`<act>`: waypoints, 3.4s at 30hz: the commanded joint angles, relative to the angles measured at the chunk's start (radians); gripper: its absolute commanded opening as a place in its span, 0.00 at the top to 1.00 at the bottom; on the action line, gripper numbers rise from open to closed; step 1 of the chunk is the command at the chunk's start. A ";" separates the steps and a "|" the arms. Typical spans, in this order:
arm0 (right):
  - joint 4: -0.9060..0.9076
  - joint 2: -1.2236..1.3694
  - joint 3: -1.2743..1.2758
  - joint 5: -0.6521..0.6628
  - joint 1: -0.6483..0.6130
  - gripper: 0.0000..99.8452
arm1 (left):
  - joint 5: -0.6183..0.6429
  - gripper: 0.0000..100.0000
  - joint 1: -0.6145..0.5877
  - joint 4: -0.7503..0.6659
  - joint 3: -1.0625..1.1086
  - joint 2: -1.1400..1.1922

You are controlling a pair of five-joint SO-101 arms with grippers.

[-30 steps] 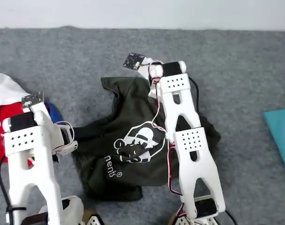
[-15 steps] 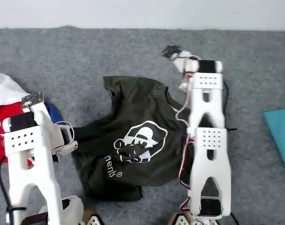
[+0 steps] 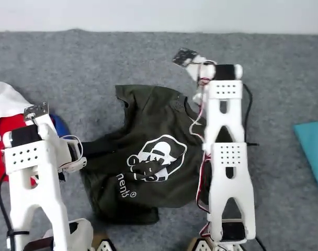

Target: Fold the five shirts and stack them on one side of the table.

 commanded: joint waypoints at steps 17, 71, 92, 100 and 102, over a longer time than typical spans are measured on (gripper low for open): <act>0.036 -0.364 0.557 -0.063 -0.174 0.64 | -0.006 0.38 -0.005 0.031 -0.002 -0.023; 0.044 -0.249 0.236 0.003 0.194 0.99 | -0.005 0.38 -0.005 0.031 -0.002 -0.031; 0.010 -0.667 0.635 0.041 0.305 0.99 | -0.008 0.38 -0.005 0.031 -0.002 -0.031; -0.228 -0.581 0.649 0.026 0.438 0.99 | -0.009 0.38 -0.003 0.031 -0.002 -0.031; -0.259 -0.542 0.651 0.026 0.441 0.99 | -0.009 0.38 -0.002 0.031 -0.002 -0.031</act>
